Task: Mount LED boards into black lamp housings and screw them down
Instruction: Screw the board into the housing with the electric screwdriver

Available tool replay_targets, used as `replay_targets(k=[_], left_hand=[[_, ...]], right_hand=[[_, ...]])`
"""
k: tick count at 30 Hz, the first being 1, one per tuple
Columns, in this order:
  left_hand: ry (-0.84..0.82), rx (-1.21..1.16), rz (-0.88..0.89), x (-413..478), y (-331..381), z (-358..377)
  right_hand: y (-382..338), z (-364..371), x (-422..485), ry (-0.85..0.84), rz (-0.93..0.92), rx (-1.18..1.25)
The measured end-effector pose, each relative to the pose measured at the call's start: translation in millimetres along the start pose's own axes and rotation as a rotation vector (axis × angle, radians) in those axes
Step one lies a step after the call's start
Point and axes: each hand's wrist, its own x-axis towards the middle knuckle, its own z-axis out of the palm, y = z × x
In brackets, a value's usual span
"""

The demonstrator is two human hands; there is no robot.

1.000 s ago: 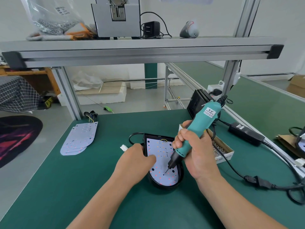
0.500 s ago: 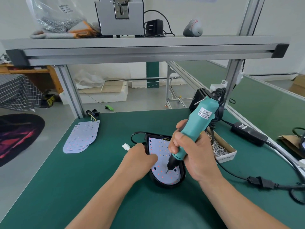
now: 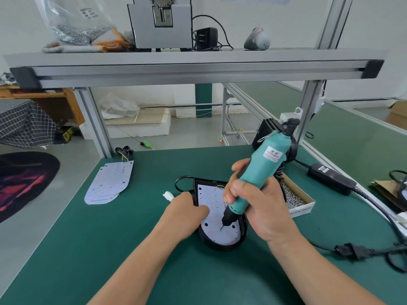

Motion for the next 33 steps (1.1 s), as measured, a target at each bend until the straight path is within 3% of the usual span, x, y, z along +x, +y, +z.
replay_targets(k=[8,11,14,16,23,33], left_hand=[[0.012,-0.125,0.005,-5.1,8.5,-11.3],[0.096,-0.534,-0.057,-1.0,13.2,-23.1],[-0.024,-1.012,-0.07,-4.5,16.2,-34.1],[-0.134,-1.134,-0.067,-8.2,19.6,-34.1],[-0.286,-1.117,-0.067,-15.9,22.9,-17.5],[-0.345,-1.074,0.006,-27.0,27.0,-14.0]], right_hand=[[-13.3,-16.5,12.8,0.231,-0.035,0.318],[-7.2,-26.6,15.2,0.367,0.001,0.402],[-4.3,-34.9,17.1,0.446,0.012,0.44],[-4.0,-38.0,18.2,0.457,0.009,0.466],[-6.2,-33.3,17.8,0.448,0.007,0.487],[-19.4,-25.9,16.8,0.442,-0.013,0.562]])
